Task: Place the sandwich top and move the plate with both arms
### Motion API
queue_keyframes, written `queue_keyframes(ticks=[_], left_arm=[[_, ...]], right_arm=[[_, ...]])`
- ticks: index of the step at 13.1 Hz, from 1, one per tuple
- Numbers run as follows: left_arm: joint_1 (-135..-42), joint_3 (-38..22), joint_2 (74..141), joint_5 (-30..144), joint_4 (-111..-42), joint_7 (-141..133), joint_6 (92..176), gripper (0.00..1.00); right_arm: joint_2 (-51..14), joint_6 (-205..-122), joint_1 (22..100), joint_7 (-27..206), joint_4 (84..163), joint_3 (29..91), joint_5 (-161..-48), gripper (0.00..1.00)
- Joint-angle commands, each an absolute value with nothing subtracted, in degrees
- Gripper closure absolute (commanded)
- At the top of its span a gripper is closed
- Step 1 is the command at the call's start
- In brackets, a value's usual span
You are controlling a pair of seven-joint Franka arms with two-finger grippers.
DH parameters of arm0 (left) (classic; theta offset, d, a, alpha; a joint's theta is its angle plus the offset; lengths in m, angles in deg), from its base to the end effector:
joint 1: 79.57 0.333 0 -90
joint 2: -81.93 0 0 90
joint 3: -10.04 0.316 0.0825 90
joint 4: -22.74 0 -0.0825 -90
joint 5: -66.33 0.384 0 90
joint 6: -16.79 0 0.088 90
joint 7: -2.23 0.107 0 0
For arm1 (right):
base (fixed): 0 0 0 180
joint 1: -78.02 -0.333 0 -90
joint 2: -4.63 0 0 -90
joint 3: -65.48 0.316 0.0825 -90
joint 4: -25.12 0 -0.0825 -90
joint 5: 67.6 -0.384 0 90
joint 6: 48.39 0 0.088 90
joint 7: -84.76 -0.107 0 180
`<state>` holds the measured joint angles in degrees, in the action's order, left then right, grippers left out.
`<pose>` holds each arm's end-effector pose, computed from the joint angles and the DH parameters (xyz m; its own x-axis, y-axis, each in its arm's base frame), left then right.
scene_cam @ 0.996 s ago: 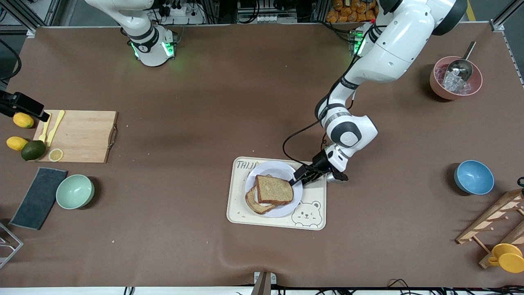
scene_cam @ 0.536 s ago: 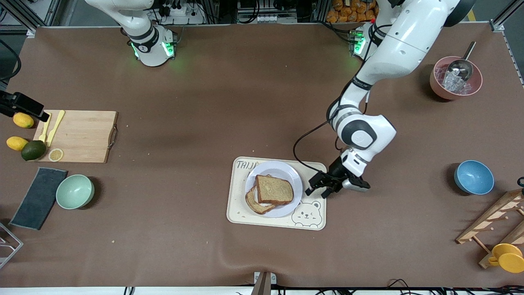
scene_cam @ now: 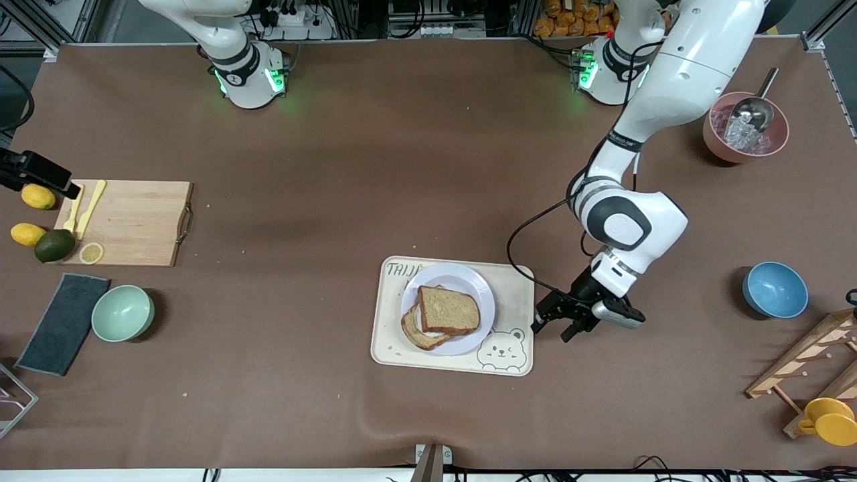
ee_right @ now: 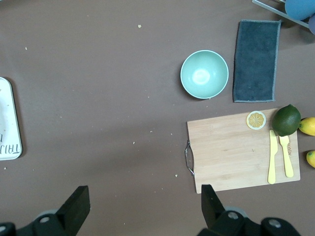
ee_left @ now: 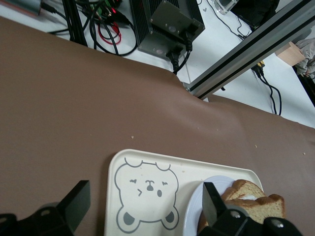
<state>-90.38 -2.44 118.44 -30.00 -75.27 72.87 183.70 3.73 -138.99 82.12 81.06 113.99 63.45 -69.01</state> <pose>0.6442 -0.1934 0.2361 0.8123 0.2233 0.5387 -0.1541 -0.8088 0.5676 0.5577 -0.0571 0.6260 0.9852 -0.1709 0.0129 -0.1706 -0.9850 -0.0249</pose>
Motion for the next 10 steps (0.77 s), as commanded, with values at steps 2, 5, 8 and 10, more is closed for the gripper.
queue_keyframes(ticks=[2,5,8,10], left_arm=[[-88.9,-2.7,113.7,-26.9,-79.5,71.9,182.7,0.00],[-87.3,-2.6,112.3,-16.9,-81.9,69.7,182.7,0.00],[-84.1,-2.6,112.2,-7.6,-83.6,67.2,182.6,0.00],[-80.6,-2.5,112.8,-2.2,-83.5,67.2,179.9,0.00]], right_arm=[[3.2,-138.3,83.2,81.2,113.0,64.2,-68.6,0.00],[3.2,-138.3,83.2,81.2,113.0,64.2,-68.6,0.00],[3.1,-138.3,83.2,81.2,113.0,64.2,-68.6,0.00],[3.1,-138.4,83.3,81.2,113.0,64.2,-68.6,0.00]])
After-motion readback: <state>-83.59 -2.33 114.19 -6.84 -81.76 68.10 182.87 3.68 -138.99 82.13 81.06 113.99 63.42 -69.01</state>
